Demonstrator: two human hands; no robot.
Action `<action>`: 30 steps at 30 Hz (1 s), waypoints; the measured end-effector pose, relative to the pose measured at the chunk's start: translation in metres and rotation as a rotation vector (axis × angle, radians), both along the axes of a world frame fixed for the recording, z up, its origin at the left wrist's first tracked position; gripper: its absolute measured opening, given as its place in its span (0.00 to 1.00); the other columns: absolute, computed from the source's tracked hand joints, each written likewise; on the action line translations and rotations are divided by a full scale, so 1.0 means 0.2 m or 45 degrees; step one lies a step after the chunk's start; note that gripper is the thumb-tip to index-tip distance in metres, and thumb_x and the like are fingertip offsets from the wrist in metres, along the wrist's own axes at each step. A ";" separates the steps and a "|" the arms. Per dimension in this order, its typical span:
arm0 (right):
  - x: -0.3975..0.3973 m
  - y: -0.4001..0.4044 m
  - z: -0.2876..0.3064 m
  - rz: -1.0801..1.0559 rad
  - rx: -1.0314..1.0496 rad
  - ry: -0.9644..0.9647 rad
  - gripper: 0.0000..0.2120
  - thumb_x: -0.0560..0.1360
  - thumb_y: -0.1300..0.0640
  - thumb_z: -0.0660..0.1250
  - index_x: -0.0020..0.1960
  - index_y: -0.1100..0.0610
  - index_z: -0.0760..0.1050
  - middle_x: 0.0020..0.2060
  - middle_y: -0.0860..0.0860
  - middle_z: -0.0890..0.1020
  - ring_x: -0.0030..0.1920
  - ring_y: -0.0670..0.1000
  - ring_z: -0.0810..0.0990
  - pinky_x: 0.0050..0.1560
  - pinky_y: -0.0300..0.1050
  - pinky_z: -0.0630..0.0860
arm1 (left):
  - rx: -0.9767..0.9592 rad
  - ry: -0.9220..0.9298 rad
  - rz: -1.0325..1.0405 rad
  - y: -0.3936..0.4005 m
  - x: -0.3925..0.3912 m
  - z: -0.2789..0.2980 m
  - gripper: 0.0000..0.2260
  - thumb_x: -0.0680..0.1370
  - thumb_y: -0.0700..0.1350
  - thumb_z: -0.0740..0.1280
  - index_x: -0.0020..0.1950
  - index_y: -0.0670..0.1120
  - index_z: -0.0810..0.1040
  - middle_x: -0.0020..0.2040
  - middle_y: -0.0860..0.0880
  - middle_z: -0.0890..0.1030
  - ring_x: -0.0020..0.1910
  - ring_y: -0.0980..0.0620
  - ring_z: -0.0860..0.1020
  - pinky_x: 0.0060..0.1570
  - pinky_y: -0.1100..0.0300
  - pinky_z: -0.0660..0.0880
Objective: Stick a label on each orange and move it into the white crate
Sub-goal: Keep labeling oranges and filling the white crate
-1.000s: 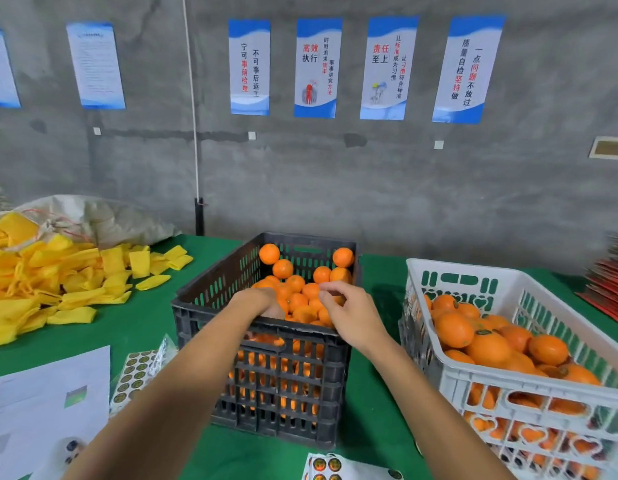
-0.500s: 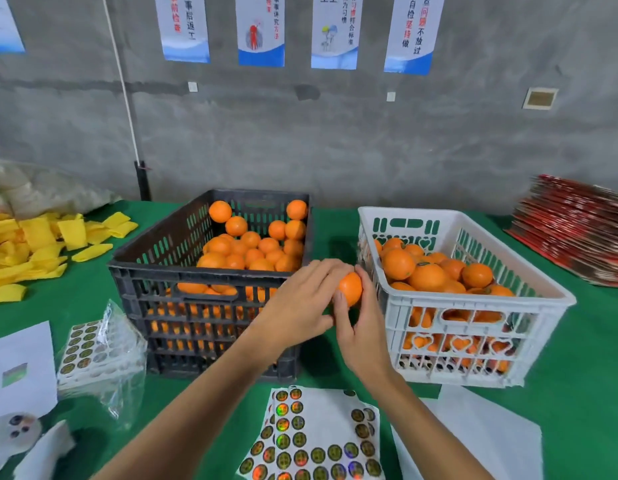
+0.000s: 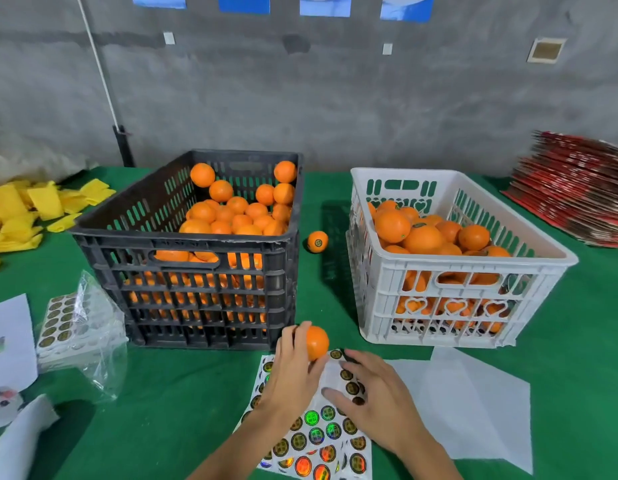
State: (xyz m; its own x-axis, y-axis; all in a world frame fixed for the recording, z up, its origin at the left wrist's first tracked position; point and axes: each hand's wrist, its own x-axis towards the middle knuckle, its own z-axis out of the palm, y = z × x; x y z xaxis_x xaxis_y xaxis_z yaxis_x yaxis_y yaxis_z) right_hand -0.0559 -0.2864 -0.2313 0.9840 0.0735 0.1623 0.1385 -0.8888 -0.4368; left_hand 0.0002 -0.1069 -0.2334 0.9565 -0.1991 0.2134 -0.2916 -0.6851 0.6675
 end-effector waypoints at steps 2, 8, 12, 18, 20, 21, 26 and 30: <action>-0.01 -0.01 -0.02 0.037 -0.101 0.009 0.40 0.74 0.22 0.54 0.76 0.45 0.71 0.77 0.38 0.66 0.76 0.42 0.63 0.76 0.38 0.55 | 0.000 -0.025 0.010 0.00 0.00 -0.01 0.28 0.83 0.54 0.65 0.80 0.50 0.58 0.71 0.51 0.63 0.70 0.53 0.66 0.69 0.57 0.68; -0.03 0.02 -0.02 -0.039 -0.241 -0.172 0.37 0.76 0.25 0.56 0.69 0.51 0.80 0.71 0.44 0.77 0.71 0.48 0.75 0.73 0.46 0.67 | -0.054 -0.029 0.023 0.01 -0.01 -0.01 0.29 0.83 0.55 0.66 0.81 0.49 0.59 0.71 0.51 0.64 0.70 0.54 0.67 0.67 0.61 0.68; -0.05 0.03 -0.01 -0.063 -0.308 -0.275 0.27 0.76 0.32 0.67 0.59 0.52 0.86 0.61 0.44 0.84 0.64 0.49 0.82 0.64 0.49 0.77 | -0.056 -0.049 0.019 0.01 -0.01 -0.02 0.29 0.83 0.55 0.66 0.80 0.49 0.59 0.71 0.51 0.65 0.70 0.53 0.67 0.68 0.57 0.69; -0.04 0.02 -0.01 -0.130 0.116 -0.234 0.08 0.79 0.47 0.71 0.54 0.47 0.87 0.57 0.39 0.85 0.57 0.44 0.80 0.59 0.38 0.73 | -0.074 -0.055 -0.004 0.02 0.00 -0.02 0.29 0.83 0.55 0.66 0.80 0.51 0.59 0.71 0.53 0.64 0.70 0.55 0.68 0.68 0.58 0.70; -0.03 0.02 -0.01 -0.185 0.306 -0.145 0.08 0.80 0.47 0.69 0.52 0.45 0.87 0.55 0.36 0.83 0.56 0.41 0.77 0.57 0.36 0.72 | -0.089 -0.056 -0.020 0.02 -0.01 -0.02 0.29 0.83 0.55 0.67 0.80 0.52 0.59 0.71 0.53 0.64 0.69 0.55 0.68 0.68 0.57 0.70; -0.02 0.02 -0.02 -0.204 0.352 -0.139 0.08 0.81 0.48 0.68 0.51 0.45 0.87 0.53 0.35 0.83 0.55 0.40 0.77 0.56 0.37 0.73 | -0.099 -0.055 -0.031 0.02 -0.01 -0.01 0.29 0.82 0.55 0.67 0.80 0.52 0.59 0.72 0.53 0.64 0.69 0.55 0.68 0.68 0.57 0.70; 0.05 0.06 0.05 -0.370 0.673 -0.233 0.05 0.81 0.49 0.69 0.48 0.45 0.83 0.46 0.36 0.83 0.52 0.40 0.79 0.52 0.39 0.76 | -0.249 -0.016 -0.074 0.03 -0.03 0.01 0.29 0.81 0.56 0.69 0.78 0.58 0.60 0.72 0.57 0.65 0.63 0.64 0.72 0.59 0.74 0.70; 0.14 0.14 0.17 -0.366 0.895 -0.464 0.05 0.81 0.49 0.69 0.48 0.46 0.83 0.44 0.39 0.84 0.48 0.43 0.81 0.47 0.32 0.75 | -0.527 0.022 -0.072 0.05 -0.05 0.02 0.29 0.76 0.55 0.76 0.70 0.62 0.63 0.65 0.57 0.72 0.60 0.59 0.77 0.56 0.62 0.78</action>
